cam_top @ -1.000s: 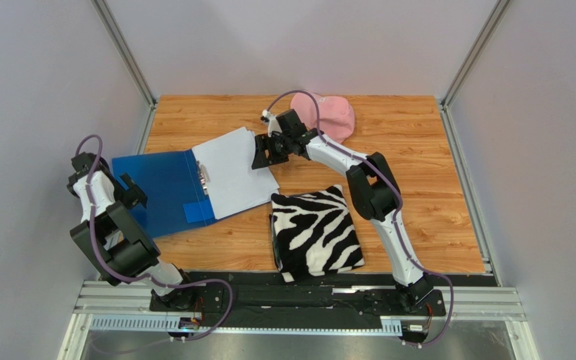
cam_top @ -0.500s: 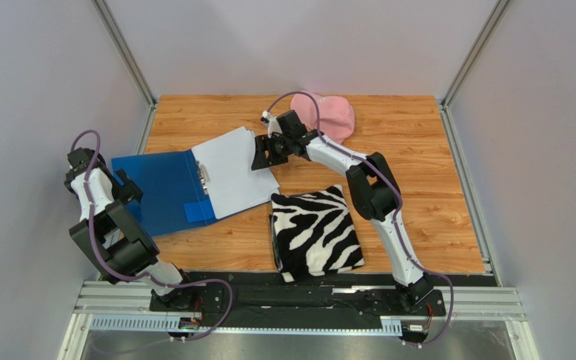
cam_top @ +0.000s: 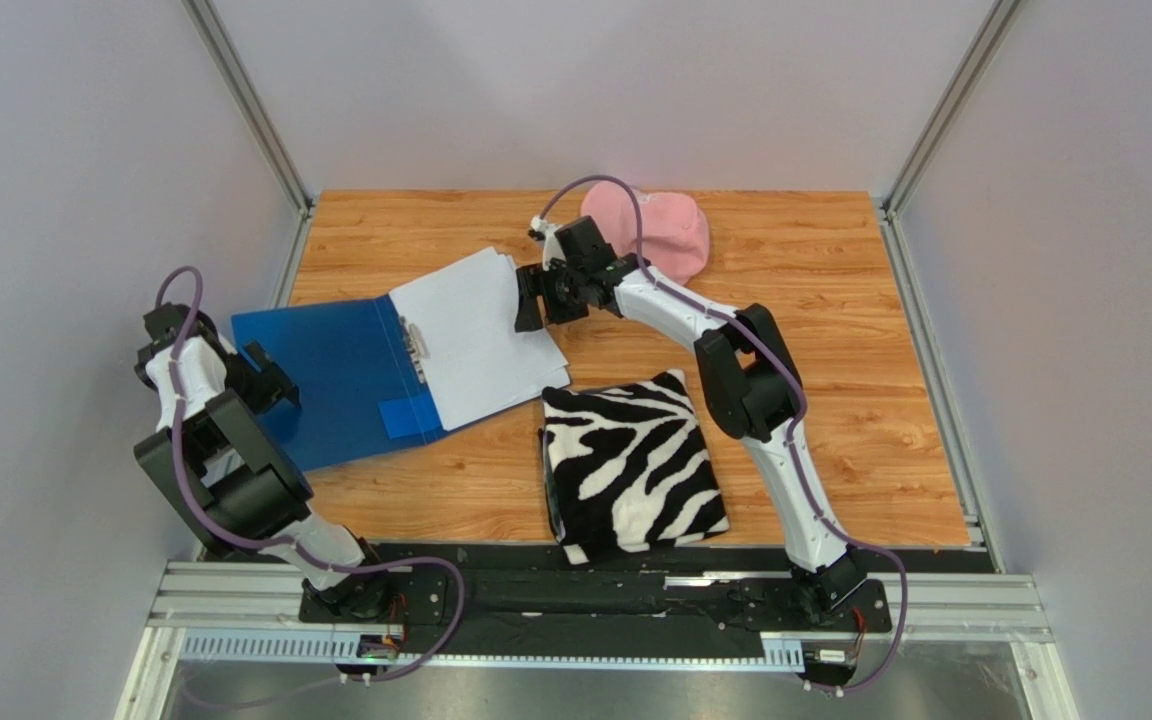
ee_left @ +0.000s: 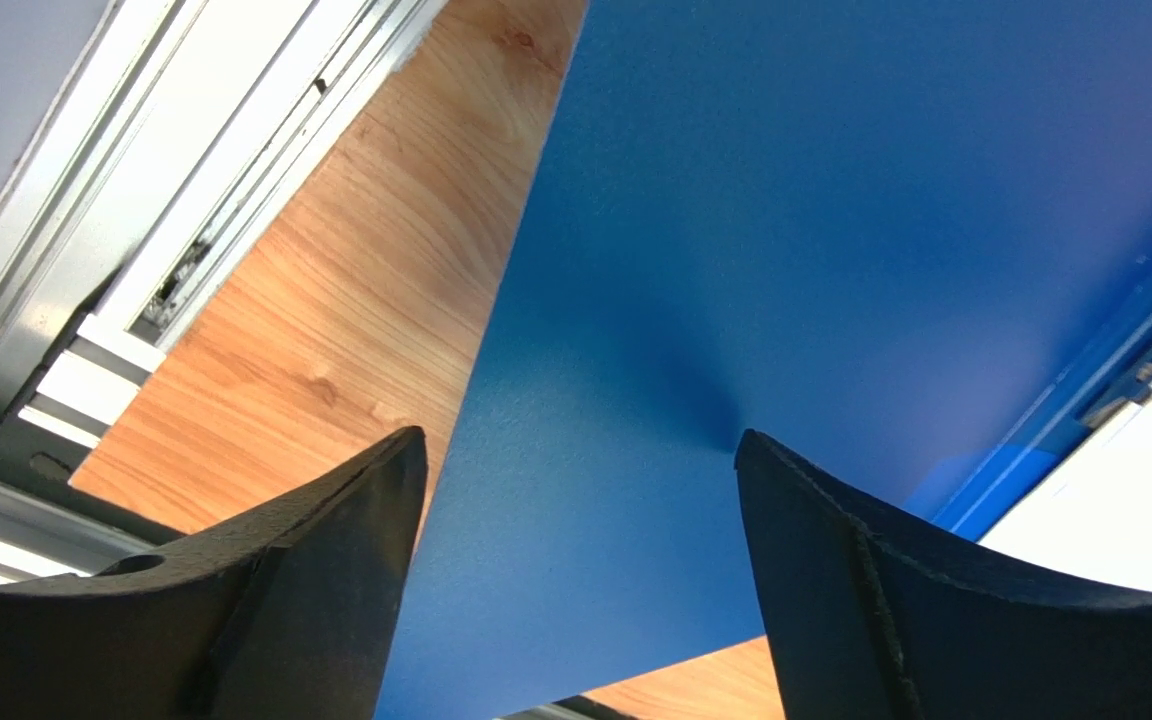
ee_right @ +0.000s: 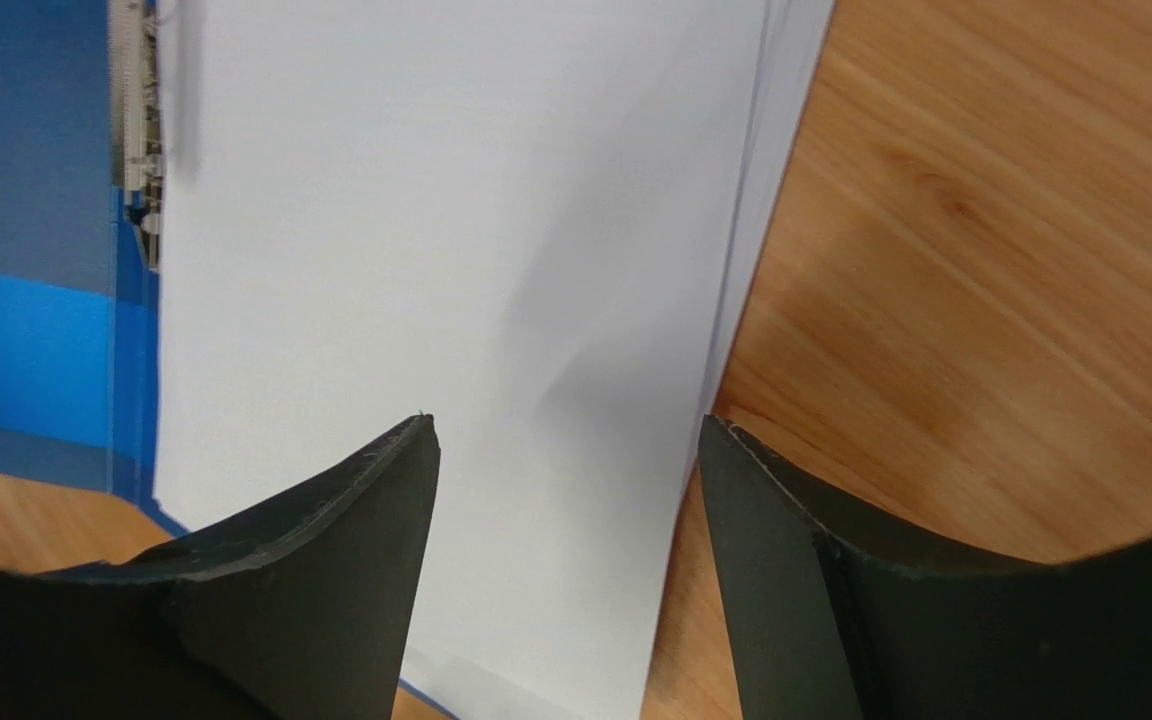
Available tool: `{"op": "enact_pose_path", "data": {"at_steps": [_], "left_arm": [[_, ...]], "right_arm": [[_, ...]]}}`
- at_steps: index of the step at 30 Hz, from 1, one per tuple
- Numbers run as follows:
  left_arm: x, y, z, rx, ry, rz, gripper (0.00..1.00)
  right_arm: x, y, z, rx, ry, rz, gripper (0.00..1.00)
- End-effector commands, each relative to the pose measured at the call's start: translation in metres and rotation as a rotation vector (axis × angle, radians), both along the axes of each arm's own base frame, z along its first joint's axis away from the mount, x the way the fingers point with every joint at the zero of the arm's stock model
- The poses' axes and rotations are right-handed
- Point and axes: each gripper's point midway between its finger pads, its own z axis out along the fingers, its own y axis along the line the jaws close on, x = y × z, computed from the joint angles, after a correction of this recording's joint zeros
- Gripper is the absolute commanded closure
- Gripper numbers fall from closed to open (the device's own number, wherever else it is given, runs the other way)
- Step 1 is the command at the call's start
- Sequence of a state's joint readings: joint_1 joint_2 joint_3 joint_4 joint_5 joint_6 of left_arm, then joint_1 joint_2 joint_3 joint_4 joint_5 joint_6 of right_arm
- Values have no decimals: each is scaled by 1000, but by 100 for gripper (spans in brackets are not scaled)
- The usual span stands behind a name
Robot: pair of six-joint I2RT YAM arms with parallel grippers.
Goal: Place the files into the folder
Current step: Clamp the folder with some files at the center of the board, then adjust the file in the spring clip on the folder.
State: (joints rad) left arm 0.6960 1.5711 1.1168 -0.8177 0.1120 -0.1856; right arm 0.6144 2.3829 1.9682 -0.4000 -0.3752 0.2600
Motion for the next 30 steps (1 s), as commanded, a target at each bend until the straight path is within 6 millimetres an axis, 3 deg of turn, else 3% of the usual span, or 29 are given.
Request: {"op": "enact_pose_path", "data": {"at_steps": [1, 2, 3, 10, 13, 16, 18, 27, 30], "left_arm": [[11, -4, 34, 40, -151, 26, 24], [13, -5, 42, 51, -187, 32, 30], [14, -7, 43, 43, -204, 31, 33], [23, -18, 52, -10, -268, 28, 56], [30, -25, 56, -53, -306, 32, 64], [32, -32, 59, -81, -339, 41, 69], [29, -34, 63, -74, -348, 45, 78], [29, -40, 74, -70, -385, 55, 96], [28, -42, 78, -61, -395, 61, 100]], "right_arm": [[26, -20, 19, -124, -144, -39, 30], [29, -23, 18, -148, -150, -38, 30], [36, -21, 31, -150, -186, -32, 29], [40, -33, 0, -267, -163, 9, 26], [32, -34, -10, -266, -127, 26, 26], [26, -37, -8, -265, -119, 25, 26], [23, -46, -9, -300, -119, 18, 26], [0, -66, -35, -371, -49, 33, 25], [-6, -61, -24, -349, -46, 34, 27]]}}
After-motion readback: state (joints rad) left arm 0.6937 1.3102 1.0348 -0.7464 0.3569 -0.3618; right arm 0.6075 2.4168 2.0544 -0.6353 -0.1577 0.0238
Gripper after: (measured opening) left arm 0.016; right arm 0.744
